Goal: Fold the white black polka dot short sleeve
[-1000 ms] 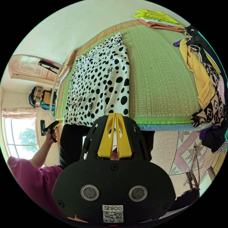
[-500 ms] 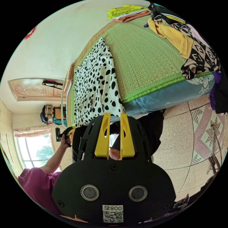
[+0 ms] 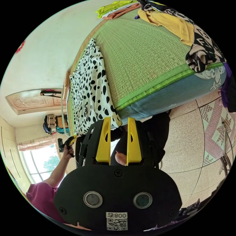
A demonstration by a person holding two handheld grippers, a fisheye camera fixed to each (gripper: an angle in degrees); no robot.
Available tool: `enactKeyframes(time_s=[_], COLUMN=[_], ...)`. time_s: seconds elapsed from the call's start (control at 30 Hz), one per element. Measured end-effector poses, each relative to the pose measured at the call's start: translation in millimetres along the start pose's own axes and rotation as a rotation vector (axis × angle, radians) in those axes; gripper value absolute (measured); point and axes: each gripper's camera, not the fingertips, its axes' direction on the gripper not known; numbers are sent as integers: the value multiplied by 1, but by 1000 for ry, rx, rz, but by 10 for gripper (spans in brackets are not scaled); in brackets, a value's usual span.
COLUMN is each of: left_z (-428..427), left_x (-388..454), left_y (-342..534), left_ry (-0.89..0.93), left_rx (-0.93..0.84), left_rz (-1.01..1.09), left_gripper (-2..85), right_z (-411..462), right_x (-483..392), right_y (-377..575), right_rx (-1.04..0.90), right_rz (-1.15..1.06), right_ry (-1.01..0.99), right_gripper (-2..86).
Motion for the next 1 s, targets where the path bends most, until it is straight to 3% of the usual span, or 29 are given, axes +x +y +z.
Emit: enactKeyframes(time_s=[0.5, 1.0], left_z=[6, -8], left_x=[-14, -34], left_y=[30, 90], left_ry=[-50, 74], left_rx=[-34, 18], left_rz=[0, 27], left_gripper=[34, 19], right_z=[0, -38], right_x=[9, 11], right_y=[-22, 1], right_rx=[-90, -60], right_rz=[-40, -124], right_ry=[-19, -123], right_gripper=[68, 9])
